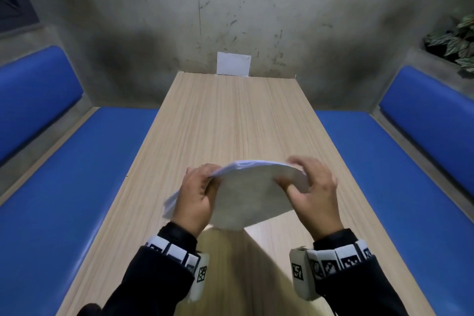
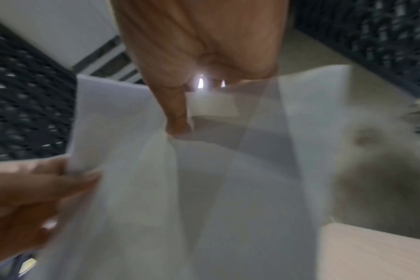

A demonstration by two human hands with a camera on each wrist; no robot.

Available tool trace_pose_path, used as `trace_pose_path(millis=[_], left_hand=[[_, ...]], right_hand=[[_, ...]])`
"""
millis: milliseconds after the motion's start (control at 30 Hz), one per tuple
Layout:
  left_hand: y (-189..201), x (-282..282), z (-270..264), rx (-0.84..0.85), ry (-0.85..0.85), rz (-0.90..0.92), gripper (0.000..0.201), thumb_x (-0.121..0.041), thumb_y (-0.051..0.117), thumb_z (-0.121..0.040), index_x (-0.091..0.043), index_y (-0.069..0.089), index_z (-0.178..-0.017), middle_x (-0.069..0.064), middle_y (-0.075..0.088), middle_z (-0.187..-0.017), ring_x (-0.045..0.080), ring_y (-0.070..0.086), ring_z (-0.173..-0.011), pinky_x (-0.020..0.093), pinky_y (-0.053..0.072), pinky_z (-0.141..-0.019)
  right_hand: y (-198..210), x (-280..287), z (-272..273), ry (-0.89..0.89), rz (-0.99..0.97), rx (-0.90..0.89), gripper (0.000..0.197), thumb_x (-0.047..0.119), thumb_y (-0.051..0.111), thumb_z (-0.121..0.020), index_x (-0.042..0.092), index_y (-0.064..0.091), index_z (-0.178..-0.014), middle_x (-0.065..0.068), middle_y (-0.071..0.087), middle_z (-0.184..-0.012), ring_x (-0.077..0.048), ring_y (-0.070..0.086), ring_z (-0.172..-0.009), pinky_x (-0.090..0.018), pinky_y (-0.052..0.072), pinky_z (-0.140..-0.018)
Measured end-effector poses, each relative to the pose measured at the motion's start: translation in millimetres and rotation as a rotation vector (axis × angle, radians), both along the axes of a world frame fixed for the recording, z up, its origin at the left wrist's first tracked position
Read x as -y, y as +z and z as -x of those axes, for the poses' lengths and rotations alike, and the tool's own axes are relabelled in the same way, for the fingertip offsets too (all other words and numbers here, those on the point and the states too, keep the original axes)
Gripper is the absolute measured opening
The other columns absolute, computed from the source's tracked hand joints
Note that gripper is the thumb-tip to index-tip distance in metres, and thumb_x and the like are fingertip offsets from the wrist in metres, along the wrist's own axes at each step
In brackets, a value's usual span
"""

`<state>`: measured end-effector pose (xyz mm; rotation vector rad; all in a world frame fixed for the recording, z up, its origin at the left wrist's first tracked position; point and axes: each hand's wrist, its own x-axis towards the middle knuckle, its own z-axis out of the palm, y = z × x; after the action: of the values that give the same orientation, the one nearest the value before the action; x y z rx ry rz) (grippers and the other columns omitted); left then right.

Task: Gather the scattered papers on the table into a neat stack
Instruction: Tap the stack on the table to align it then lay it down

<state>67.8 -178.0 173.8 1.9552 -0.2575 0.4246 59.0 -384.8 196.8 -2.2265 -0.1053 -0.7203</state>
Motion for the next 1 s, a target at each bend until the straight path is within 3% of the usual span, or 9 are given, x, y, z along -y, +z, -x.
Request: trace_pose_path(millis=[67, 133, 200, 267, 367, 467, 600, 800, 1000], left_hand=[[-1, -9, 1, -0.067, 0.019, 0.226, 0.010, -0.032, 0.053, -0.082, -0.037, 0.062, -0.084, -0.028, 0.067, -0.078, -0.004, 0.059, -0.072, 0.014, 0.047, -0.068], [-1, -14, 3, -0.151, 0.023, 0.419, 0.011, -0.020, 0.058, -0.084, -0.031, 0.061, -0.085, -0.014, 0.070, -0.074, -0.006, 0.060, -0.063, 0.008, 0.047, -0.056], [-1, -18, 5, -0.206, 0.005, 0.459, 0.011, -0.023, 0.056, -0.081, -0.028, 0.060, -0.090, -0.009, 0.069, -0.078, -0.006, 0.061, -0.064, 0.009, 0.049, -0.056], [-2, -19, 8, -0.216, -0.013, 0.490, 0.021, -0.027, 0.053, -0.077, -0.026, 0.060, -0.098, -0.008, 0.070, -0.086, -0.005, 0.064, -0.072, 0.009, 0.050, -0.060], [-11, -21, 12, -0.210, -0.033, 0.467, 0.035, -0.027, 0.051, -0.082, -0.020, 0.052, -0.116, -0.011, 0.068, -0.098, -0.007, 0.063, -0.086, 0.007, 0.050, -0.068], [-28, -20, 17, -0.307, -0.019, 0.490, 0.034, -0.017, 0.054, -0.088, -0.022, 0.044, -0.120, -0.016, 0.064, -0.096, -0.013, 0.062, -0.085, 0.005, 0.049, -0.065], [-48, -18, 15, -0.411, 0.045, 0.490, 0.060, -0.037, 0.060, -0.068, -0.022, 0.046, -0.124, -0.008, 0.059, -0.110, -0.001, 0.057, -0.102, 0.019, 0.044, -0.077], [-44, -19, 12, -0.415, 0.041, 0.518, 0.033, -0.022, 0.053, -0.086, -0.026, 0.048, -0.118, -0.012, 0.060, -0.107, -0.014, 0.060, -0.086, 0.021, 0.042, -0.078], [-84, -20, 13, -0.552, 0.063, 0.379, 0.045, -0.024, 0.055, -0.079, -0.023, 0.044, -0.123, -0.003, 0.058, -0.115, 0.018, 0.054, -0.111, 0.033, 0.040, -0.096]], right_hand=[[-7, 17, -3, -0.068, -0.135, -0.198, 0.071, 0.039, 0.080, -0.066, 0.028, 0.046, -0.128, 0.016, 0.043, -0.126, -0.009, 0.043, -0.119, -0.036, 0.029, -0.107], [-12, 27, -3, 0.087, -0.394, -0.383, 0.096, 0.041, 0.084, -0.059, 0.029, 0.032, -0.138, 0.013, 0.037, -0.143, -0.008, 0.035, -0.133, -0.032, 0.026, -0.111], [-13, 25, -3, 0.302, -0.648, -0.444, 0.080, 0.035, 0.084, -0.060, 0.023, 0.045, -0.129, 0.001, 0.058, -0.131, -0.011, 0.054, -0.121, -0.036, 0.041, -0.102], [-11, 16, -1, 0.359, -0.799, -0.383, 0.035, 0.012, 0.073, -0.076, 0.019, 0.058, -0.106, 0.001, 0.072, -0.097, -0.007, 0.069, -0.088, -0.028, 0.053, -0.078], [-18, 5, -1, 0.340, -0.838, -0.300, 0.028, -0.008, 0.057, -0.084, 0.018, 0.060, -0.094, 0.008, 0.073, -0.076, -0.001, 0.068, -0.070, -0.015, 0.054, -0.061], [-43, -4, 1, 0.303, -0.825, -0.368, 0.030, -0.008, 0.056, -0.086, 0.021, 0.059, -0.096, 0.003, 0.070, -0.086, 0.002, 0.067, -0.072, -0.013, 0.053, -0.061], [-71, -13, 3, 0.263, -0.784, -0.466, 0.034, -0.003, 0.056, -0.088, 0.027, 0.057, -0.105, 0.002, 0.068, -0.099, 0.000, 0.067, -0.082, -0.016, 0.054, -0.068], [-69, -10, 0, 0.255, -0.791, -0.448, 0.038, 0.014, 0.062, -0.083, 0.016, 0.054, -0.120, -0.001, 0.068, -0.105, -0.008, 0.066, -0.092, -0.026, 0.054, -0.078], [-107, -9, -5, 0.213, -0.735, -0.636, 0.052, 0.008, 0.059, -0.073, 0.014, 0.048, -0.123, -0.010, 0.063, -0.112, -0.026, 0.060, -0.107, -0.035, 0.051, -0.086]])
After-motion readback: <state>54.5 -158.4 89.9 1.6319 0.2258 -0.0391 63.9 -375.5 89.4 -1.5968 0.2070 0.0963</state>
